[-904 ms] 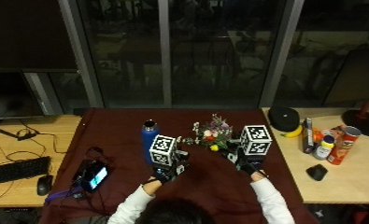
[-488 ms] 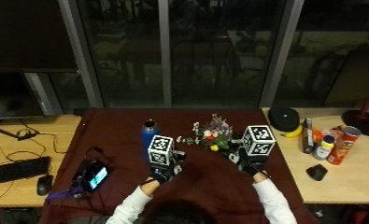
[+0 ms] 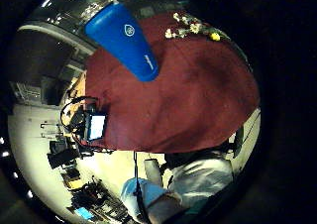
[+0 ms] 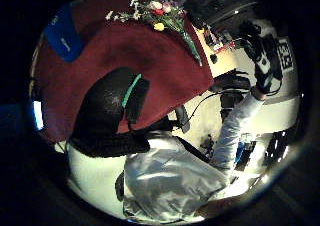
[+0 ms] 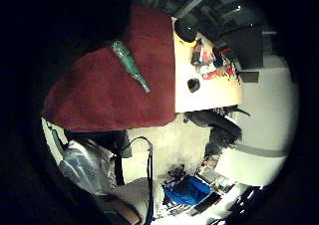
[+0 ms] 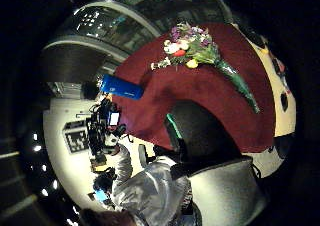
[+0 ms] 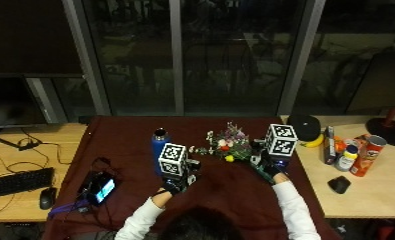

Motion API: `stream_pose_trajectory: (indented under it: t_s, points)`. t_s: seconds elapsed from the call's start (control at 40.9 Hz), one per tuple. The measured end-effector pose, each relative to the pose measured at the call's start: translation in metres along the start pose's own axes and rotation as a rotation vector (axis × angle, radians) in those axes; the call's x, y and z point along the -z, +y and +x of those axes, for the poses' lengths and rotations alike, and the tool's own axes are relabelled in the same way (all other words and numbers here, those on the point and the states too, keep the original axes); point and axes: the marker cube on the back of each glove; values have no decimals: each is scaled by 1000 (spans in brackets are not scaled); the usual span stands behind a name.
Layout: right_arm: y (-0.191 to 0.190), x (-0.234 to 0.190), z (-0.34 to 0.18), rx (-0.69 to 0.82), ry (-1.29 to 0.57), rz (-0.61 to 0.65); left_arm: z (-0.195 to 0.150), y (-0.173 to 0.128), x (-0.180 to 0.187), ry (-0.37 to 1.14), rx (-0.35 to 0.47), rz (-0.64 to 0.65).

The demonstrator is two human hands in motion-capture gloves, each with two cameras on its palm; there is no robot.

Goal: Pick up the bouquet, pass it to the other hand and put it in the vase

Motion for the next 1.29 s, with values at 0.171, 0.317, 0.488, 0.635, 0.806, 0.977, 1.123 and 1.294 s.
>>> stream_pose_trajectory:
  t_s: [0.171,0.317,0.488,0.635,0.806,0.977,1.123,1.294]
  points:
    - [-33,-5,24,-112,-17,-61,3,0,1,8,-14,16]
    - [-55,-18,46,-188,-49,-58,2,-1,-1,10,-19,20]
    - [-74,-59,80,-245,-106,-120,2,3,-2,21,-26,19]
    - [-85,-105,108,-323,-133,-165,0,4,-4,22,-30,17]
    - [-86,-156,122,-359,-158,-220,0,3,-7,22,-30,7]
    - [-81,-183,130,-425,-121,-194,0,4,-7,22,-25,-13]
    - [-87,-214,135,-416,-148,-249,-3,2,-11,24,-24,-14]
    - [-85,-231,133,-436,-106,-247,-4,4,-10,42,-21,-24]
